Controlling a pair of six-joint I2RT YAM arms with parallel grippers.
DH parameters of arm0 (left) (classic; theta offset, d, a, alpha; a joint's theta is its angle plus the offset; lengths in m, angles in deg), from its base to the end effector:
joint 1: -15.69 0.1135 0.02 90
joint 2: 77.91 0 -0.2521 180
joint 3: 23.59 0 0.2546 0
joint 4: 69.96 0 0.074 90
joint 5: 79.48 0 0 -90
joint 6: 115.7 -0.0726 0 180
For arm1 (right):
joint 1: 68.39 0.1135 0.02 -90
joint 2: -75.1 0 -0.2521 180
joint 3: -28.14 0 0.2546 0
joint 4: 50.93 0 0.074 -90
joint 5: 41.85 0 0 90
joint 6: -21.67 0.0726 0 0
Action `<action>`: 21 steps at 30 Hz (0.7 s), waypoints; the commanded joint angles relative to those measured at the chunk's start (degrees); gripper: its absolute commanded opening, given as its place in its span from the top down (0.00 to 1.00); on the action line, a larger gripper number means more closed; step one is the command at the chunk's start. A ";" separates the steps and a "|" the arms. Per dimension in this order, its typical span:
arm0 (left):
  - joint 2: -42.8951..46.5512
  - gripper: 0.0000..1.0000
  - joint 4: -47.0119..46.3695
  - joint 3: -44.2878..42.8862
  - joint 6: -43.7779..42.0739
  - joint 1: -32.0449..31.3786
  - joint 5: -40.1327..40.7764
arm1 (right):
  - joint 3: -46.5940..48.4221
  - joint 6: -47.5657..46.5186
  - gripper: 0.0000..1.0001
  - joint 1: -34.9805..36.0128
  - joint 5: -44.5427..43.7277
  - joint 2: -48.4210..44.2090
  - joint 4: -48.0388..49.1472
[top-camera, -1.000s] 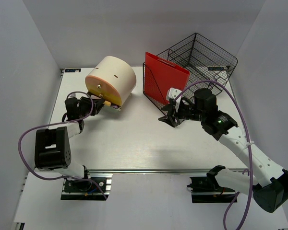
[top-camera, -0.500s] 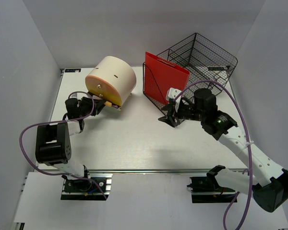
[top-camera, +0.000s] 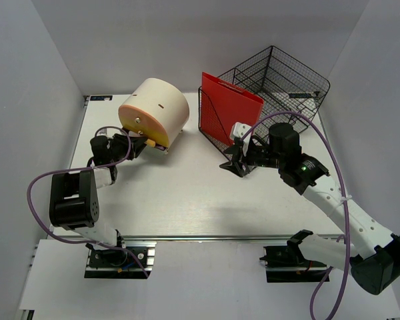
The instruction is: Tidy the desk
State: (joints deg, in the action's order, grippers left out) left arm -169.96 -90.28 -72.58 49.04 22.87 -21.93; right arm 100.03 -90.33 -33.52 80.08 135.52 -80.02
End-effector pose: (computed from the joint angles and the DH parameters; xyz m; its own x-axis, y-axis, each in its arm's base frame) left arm 0.3420 0.0038 0.1393 -0.4729 -0.8801 -0.0426 -0.2685 0.1900 -0.9443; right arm 0.2031 0.1883 0.3423 0.1064 -0.3133 -0.9437 -0.9264 0.3136 -0.2086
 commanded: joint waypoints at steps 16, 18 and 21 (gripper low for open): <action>-0.32 0.71 -2.78 -1.21 0.85 0.29 -0.86 | -0.25 -1.03 0.43 -0.24 1.21 0.05 1.22; -0.41 0.70 -2.96 -1.03 0.76 0.29 -1.04 | -0.25 -1.03 0.43 -0.33 1.21 0.05 1.22; -0.59 0.63 -2.87 -1.30 0.76 0.29 -1.13 | -0.34 -1.03 0.43 -0.33 1.21 0.05 1.31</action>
State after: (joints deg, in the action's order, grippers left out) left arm -170.51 -91.07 -72.58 49.85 22.87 -21.95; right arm 100.03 -91.05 -33.52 80.10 135.55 -80.02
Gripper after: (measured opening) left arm 0.377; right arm 0.569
